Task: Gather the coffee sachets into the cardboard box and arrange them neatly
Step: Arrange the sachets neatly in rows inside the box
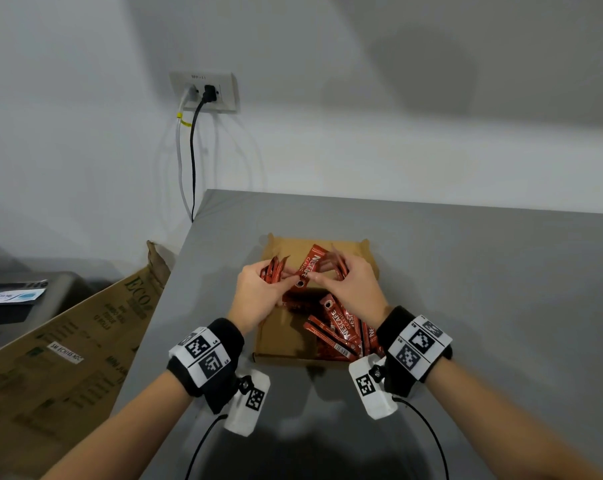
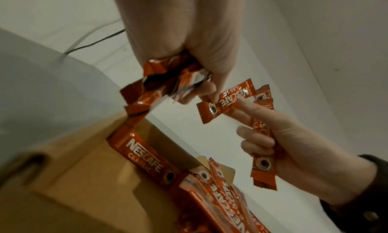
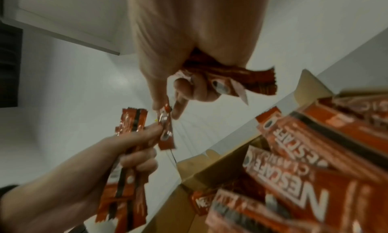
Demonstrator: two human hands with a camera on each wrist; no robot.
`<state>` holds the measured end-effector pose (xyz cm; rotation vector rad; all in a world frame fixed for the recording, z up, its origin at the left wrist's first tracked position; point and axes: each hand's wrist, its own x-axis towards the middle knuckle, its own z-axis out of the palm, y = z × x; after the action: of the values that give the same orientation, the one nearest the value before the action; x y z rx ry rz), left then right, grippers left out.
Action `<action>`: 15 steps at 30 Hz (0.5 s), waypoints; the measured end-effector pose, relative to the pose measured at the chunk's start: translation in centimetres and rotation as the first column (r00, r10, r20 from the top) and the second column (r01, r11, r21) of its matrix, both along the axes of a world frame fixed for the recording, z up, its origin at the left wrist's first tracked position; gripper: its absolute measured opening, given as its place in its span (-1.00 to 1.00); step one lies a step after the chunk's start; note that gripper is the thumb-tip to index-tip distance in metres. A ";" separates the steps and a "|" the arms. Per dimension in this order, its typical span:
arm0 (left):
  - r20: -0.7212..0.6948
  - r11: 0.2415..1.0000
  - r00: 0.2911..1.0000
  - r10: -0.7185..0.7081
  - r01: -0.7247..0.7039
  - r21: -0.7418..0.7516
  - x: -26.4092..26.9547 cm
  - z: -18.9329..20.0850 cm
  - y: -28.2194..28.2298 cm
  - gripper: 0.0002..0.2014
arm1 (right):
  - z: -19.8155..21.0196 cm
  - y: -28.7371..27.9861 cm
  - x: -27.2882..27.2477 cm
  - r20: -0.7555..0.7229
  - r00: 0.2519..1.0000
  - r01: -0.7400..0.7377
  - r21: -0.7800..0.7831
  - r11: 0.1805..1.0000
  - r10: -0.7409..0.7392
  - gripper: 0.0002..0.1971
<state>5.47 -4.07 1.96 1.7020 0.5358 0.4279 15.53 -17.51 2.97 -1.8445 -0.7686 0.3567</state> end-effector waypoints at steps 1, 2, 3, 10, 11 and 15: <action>-0.004 1.000 1.000 -0.007 0.007 0.007 0.0 -0.1 -0.2 -0.96 | -0.2 0.3 -0.3 0.022 1.000 -0.001 -0.006 1.000 0.001 -0.77; -0.018 0.999 0.999 -0.029 0.029 0.022 0.0 -0.1 -0.4 -0.96 | -0.4 0.4 -0.5 0.033 0.999 0.008 -0.003 1.000 -0.008 -0.81; -0.035 0.998 0.998 -0.052 0.054 0.041 -0.1 -0.2 -0.3 -0.96 | -0.4 0.5 -0.5 0.034 0.999 0.021 -0.003 1.000 -0.021 -0.80; 0.012 0.988 0.997 0.080 -0.081 0.133 -0.6 -0.1 3.3 -0.80 | -0.1 2.1 0.1 0.203 0.935 -0.166 -0.469 0.867 0.289 -0.82; -0.037 0.981 0.999 0.036 -0.028 0.193 -0.7 -0.1 3.6 -0.85 | -0.2 2.5 0.0 0.232 0.920 -0.164 -0.502 0.849 0.315 -0.84; -0.227 0.885 0.971 -0.067 0.164 0.437 -1.4 -0.6 4.4 -0.93 | -0.6 4.2 -0.7 0.318 0.871 -0.106 -0.621 0.777 0.373 -0.89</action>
<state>4.07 0.31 1.33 2.2372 0.5039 0.3037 14.85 -13.31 2.39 -2.4632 -1.3294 0.3918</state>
